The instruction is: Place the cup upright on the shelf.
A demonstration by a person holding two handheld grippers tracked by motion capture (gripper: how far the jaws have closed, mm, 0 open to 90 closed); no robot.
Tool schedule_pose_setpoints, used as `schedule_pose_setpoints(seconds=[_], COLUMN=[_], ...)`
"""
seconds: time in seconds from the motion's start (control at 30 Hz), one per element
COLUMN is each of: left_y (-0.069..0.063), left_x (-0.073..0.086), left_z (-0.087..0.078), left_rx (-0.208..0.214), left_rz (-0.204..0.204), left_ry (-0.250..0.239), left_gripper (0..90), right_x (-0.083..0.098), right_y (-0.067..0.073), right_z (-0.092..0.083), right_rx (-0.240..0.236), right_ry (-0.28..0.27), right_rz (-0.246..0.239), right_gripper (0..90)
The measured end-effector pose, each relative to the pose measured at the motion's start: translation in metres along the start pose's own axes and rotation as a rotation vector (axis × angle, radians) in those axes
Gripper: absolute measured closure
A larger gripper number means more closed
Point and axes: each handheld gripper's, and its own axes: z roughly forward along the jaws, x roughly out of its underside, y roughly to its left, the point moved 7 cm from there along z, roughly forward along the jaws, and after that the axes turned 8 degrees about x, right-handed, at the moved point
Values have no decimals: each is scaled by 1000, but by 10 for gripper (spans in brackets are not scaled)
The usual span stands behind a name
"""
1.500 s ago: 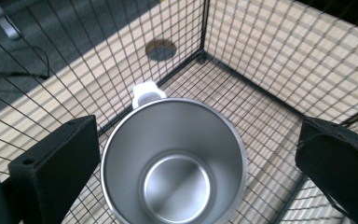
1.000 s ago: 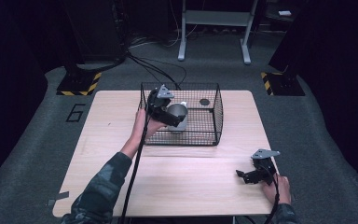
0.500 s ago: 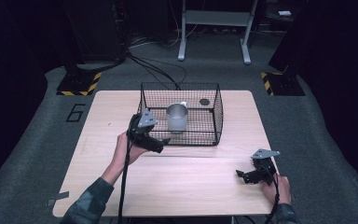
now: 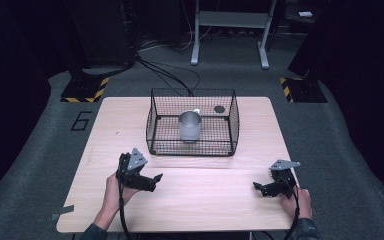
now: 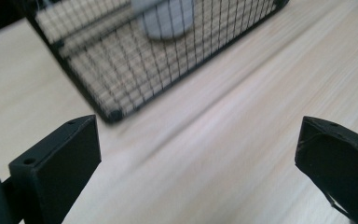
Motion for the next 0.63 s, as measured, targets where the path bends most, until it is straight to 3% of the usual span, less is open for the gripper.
schedule_pose_setpoints(seconds=[0.17, 0.3, 0.43, 0.5, 0.63], left_y=[8, 17, 22, 24, 27], left_x=[49, 76, 86, 87, 88], left_z=[12, 18, 20, 21, 21], left_rx=[-27, -53, -59, -69, -71], left_rz=[-79, -134, -158, -187, -195], left_ry=[72, 105, 114, 79, 81], left_gripper=[2, 1, 1, 1, 1], right_x=[0, 0, 0, 0, 0], right_y=[0, 0, 0, 0, 0], right_z=[0, 0, 0, 0, 0], right_rx=[0, 0, 0, 0, 0], right_ry=[0, 0, 0, 0, 0], right_rz=[-1, 0, 0, 0, 0], right_gripper=[0, 0, 0, 0, 0])
